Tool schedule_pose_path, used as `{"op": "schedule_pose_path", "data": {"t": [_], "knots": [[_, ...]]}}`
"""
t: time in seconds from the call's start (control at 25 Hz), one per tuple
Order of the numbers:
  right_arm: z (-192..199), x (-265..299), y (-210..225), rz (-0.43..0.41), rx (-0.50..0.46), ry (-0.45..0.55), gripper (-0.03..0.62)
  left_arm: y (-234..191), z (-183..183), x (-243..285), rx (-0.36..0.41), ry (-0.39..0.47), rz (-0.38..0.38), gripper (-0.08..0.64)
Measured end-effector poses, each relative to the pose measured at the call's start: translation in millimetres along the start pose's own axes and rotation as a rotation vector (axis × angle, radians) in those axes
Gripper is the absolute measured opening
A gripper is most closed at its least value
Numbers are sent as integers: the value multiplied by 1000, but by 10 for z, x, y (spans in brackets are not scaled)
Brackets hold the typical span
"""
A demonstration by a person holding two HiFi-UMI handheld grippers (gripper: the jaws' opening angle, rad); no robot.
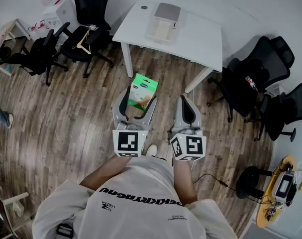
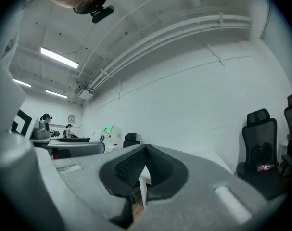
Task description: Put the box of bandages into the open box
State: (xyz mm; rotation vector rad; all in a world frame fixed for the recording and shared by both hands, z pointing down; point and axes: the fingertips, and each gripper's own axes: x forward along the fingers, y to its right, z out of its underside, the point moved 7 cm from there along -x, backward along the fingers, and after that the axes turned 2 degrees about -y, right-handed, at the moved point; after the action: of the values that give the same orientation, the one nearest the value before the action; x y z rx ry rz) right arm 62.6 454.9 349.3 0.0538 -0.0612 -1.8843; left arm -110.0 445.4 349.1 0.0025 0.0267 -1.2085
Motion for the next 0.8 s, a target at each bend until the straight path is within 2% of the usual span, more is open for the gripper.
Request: {"op": "schedule_pose_path", "data": {"t": [0.36,0.8], "knots": [[61,62,357,-39,21,-14,-2,258,41,171,-35,5,-24,362],[57,144,702,-89,9,-1,-2,538,81,327,-29,23,-80,364]]}}
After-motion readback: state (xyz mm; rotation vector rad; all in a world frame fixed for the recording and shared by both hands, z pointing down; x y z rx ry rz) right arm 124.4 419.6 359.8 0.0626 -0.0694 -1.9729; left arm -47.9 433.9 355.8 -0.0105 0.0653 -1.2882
